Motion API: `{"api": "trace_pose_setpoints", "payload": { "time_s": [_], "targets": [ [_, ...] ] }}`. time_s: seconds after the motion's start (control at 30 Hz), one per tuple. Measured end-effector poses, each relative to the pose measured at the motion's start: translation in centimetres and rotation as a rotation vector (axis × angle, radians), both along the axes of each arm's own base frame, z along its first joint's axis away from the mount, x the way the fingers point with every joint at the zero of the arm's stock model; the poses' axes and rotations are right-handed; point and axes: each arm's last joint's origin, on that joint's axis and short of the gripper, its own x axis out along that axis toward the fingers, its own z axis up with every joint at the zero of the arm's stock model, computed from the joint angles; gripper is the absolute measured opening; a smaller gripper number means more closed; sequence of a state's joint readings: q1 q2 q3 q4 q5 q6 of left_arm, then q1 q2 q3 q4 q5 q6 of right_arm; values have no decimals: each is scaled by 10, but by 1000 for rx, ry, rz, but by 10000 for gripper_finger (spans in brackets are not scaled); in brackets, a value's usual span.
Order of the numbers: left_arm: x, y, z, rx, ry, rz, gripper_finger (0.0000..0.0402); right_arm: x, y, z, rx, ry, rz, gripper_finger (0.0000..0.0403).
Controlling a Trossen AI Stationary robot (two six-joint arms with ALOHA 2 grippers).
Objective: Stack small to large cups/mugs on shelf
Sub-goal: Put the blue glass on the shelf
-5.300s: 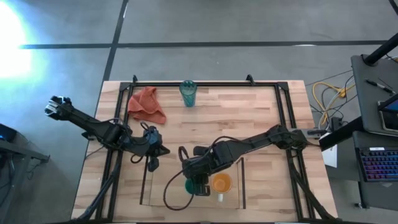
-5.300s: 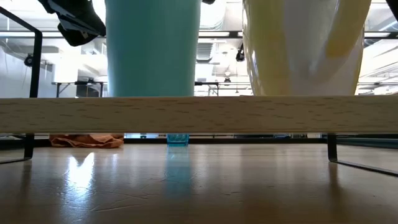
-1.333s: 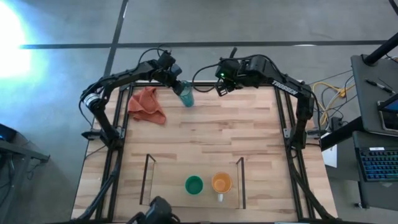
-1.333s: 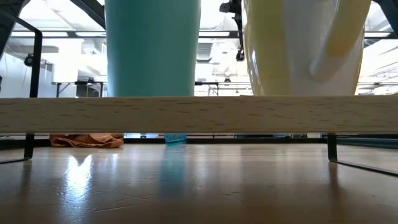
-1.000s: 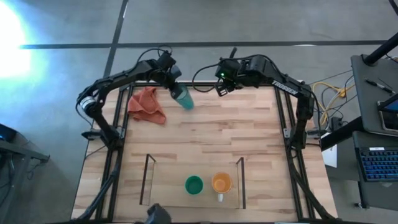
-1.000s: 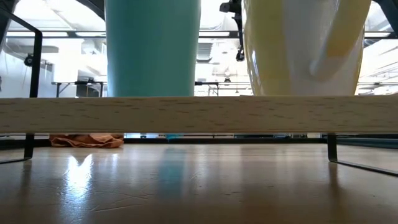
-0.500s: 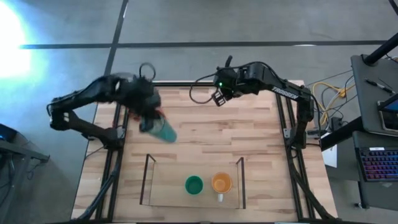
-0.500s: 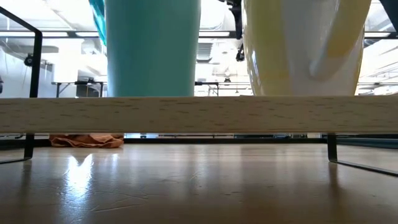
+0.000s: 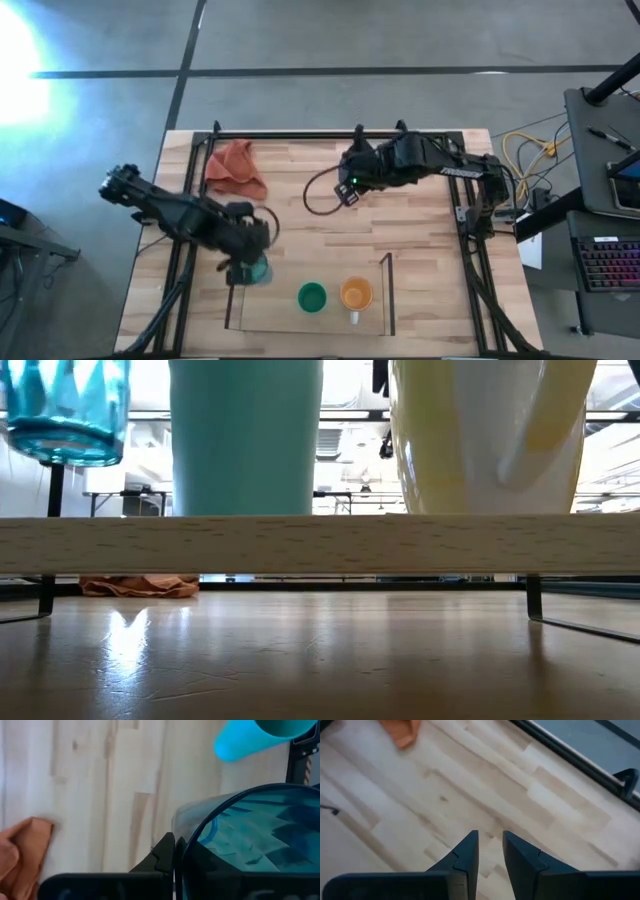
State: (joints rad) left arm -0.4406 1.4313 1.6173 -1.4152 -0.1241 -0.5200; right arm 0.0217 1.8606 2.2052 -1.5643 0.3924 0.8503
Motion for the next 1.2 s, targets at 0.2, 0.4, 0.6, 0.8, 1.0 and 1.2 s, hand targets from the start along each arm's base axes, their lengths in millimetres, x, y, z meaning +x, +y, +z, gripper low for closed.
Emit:
{"api": "trace_pose_setpoints", "payload": {
  "time_s": [0.2, 0.4, 0.6, 0.8, 1.0, 1.2],
  "targets": [
    [13, -27, -9, -3, 20, 5, 0, 0, 23, -1, -8, -19, 11, 75],
    [20, -48, -20, -27, 14, 15, 0, -1, 38, -1, -3, -32, 20, 75],
    [27, -62, -31, -46, -7, 22, 0, -2, 48, -2, -1, -42, 15, 77],
    [30, -63, -47, -16, 21, 32, 0, -3, 54, -2, -3, -45, 28, 74],
    [29, -62, -58, -40, 4, 70, 0, -4, 57, -2, -3, -45, 37, 81],
    [30, -62, -58, -53, -13, 78, 0, -4, 58, -3, -5, -43, 39, 79]
  ]
}}
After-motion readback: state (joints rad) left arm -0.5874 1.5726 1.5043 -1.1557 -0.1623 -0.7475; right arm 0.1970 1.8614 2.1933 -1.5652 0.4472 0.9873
